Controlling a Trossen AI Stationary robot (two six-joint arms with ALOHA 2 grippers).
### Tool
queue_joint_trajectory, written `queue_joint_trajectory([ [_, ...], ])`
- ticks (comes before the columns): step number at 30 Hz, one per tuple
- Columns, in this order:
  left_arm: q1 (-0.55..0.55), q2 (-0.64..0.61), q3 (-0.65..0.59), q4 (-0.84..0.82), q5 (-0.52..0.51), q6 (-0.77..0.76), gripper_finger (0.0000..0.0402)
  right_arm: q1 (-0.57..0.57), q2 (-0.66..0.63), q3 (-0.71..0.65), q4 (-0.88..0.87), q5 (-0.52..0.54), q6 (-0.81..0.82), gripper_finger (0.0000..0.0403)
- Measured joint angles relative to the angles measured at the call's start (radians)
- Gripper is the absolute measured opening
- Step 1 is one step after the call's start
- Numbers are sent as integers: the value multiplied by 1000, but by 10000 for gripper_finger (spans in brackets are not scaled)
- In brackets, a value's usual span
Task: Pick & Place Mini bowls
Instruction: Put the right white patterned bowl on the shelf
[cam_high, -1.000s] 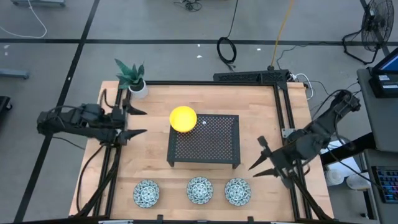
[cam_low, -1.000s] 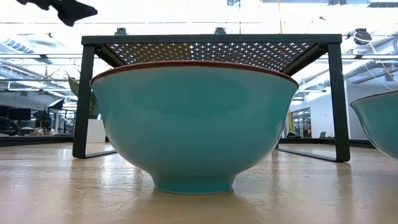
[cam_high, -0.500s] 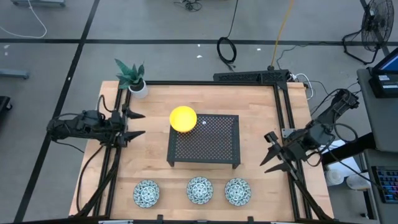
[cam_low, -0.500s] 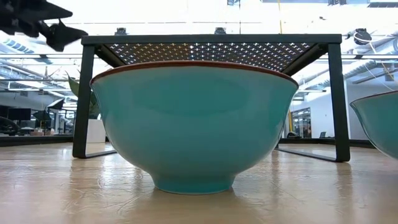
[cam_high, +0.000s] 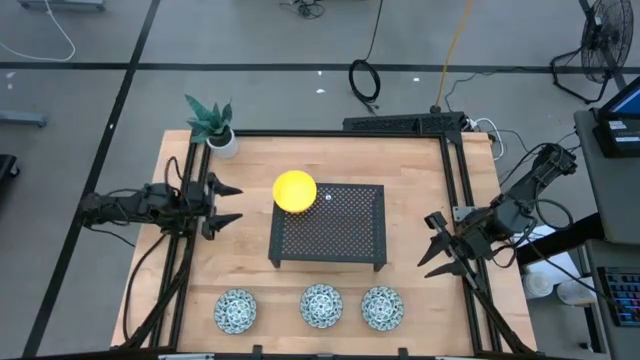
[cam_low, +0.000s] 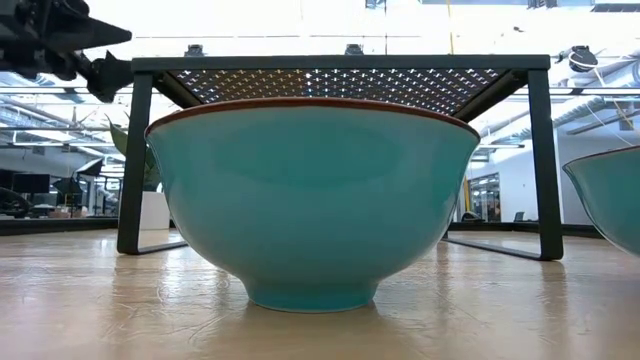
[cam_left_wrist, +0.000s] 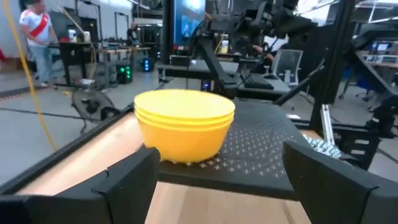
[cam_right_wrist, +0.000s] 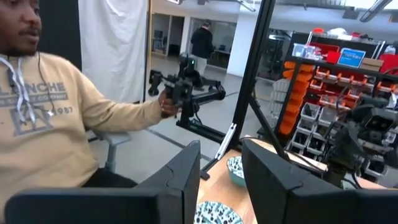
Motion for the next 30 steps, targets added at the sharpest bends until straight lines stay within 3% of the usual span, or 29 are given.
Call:
queue_joint_trajectory([
  [8, 0, 1, -82, 37, -53, -77, 340, 0, 2, 0, 15, 0, 4, 106],
  [11, 0, 0, -94, 35, -66, -101, 342, 0, 14, 0, 19, 0, 74, 106],
  [18, 0, 8, -102, 40, -66, -102, 332, 20, 133, 0, 229, 6, 199, 106],
  [25, 0, 9, -102, 41, -66, -102, 331, 91, 342, 83, 237, 200, 142, 133],
  [30, 0, 9, -102, 41, -66, -102, 337, 154, 480, 246, 15, 364, 169, 184],
])
